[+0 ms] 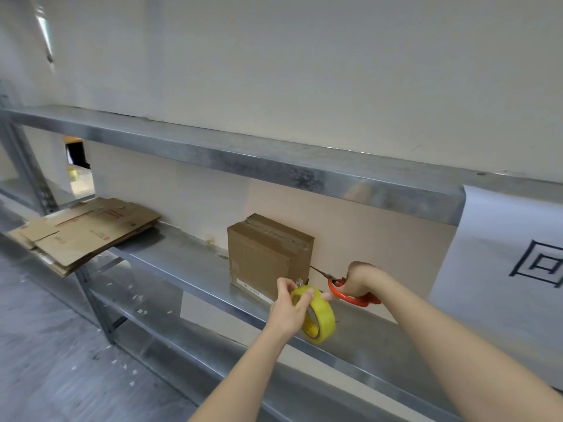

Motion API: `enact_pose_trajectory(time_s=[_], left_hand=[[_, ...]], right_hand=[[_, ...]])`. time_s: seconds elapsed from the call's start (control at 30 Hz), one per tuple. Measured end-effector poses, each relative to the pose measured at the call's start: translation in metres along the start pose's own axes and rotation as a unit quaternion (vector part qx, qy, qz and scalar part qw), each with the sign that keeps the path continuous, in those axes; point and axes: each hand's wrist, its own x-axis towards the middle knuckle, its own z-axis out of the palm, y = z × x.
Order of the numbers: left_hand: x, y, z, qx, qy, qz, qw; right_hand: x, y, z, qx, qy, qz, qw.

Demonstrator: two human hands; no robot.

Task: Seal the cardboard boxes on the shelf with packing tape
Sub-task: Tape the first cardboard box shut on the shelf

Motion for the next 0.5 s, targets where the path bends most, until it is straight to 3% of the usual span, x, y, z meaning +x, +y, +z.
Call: enact_pose_trajectory(time_s=[0.1,0.23,0.5], left_hand=[[-0.005,0.000,-0.006,0.024,0.000,0.004,1.000],[-0.009,-0.002,-0.009,0.021,0.006,-0.007,1.000],[-0.009,0.000,-0.003,-0.029,0.025,0.002,0.999]], right_hand=[[0.000,0.011,0.013,0.031,-0.058,0.006,0.998],[0.005,0.025,0.046,-0.024,-0.019,0.029,0.999],[0.015,0.045,0.103,0.073,0.068,0.024,0.995]])
